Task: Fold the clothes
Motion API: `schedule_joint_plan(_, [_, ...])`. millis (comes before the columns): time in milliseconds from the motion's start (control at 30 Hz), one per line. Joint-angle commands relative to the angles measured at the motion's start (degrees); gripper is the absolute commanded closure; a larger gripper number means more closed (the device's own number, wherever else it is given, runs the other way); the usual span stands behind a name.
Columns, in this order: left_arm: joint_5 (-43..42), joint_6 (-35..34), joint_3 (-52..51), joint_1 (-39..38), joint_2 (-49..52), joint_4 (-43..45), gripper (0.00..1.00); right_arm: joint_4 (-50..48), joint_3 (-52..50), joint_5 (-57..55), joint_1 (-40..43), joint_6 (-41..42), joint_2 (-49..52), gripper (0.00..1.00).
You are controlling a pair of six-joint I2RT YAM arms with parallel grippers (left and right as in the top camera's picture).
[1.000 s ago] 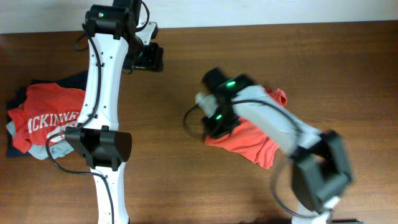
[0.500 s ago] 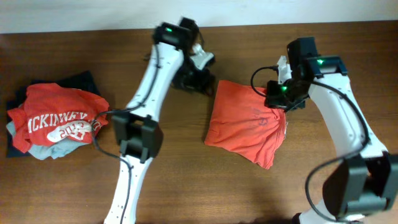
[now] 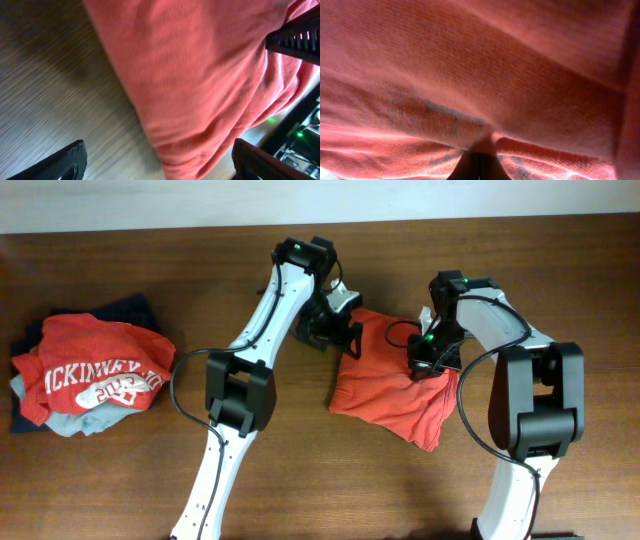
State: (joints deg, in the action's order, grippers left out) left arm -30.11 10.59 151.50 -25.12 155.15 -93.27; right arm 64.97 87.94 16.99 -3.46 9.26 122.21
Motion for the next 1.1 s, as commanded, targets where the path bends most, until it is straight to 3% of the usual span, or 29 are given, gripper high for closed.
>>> schedule_joint_plan(0, [-7.72, 2.38, 0.42, 0.02, 4.11, 0.94, 0.07, -0.46, 0.07, 0.57, 0.00, 0.28, 0.63, 0.96])
schedule_joint_plan(367, [-13.86, 2.32, 0.42, -2.23, 6.08, 3.91, 0.05, -0.66, 0.07, 0.57, 0.00, 0.28, 0.85, 0.95])
schedule_joint_plan(700, [-11.87, -0.90, 0.42, -10.10, 6.12, 7.37, 0.11, -0.66, 0.07, 0.57, 0.00, 0.26, 0.85, 0.95])
schedule_joint_plan(733, [-11.87, -0.90, 0.42, -10.38, 6.12, 7.39, 0.19, -0.66, 0.07, 0.57, 0.00, 0.26, 0.85, 0.95])
schedule_joint_plan(800, [-11.82, -0.87, 0.42, -10.62, 6.12, 7.41, 0.51, -0.63, 0.07, 0.59, 0.00, 0.28, 0.85, 0.95])
schedule_joint_plan(867, [-10.91, -0.90, 0.42, -10.62, 6.12, 7.17, 0.89, -0.15, 0.07, 0.59, 0.00, 0.26, 0.85, 0.96])
schedule_joint_plan(933, [-10.78, -0.94, 0.42, -10.54, 6.12, 6.38, 0.99, 0.76, 0.11, 0.57, 0.13, 0.15, 0.74, 0.96])
schedule_joint_plan(1067, [-7.58, -2.71, 0.57, -9.01, 5.66, 3.10, 0.99, 2.84, 0.13, 0.59, 1.38, -1.66, -1.86, 0.96])
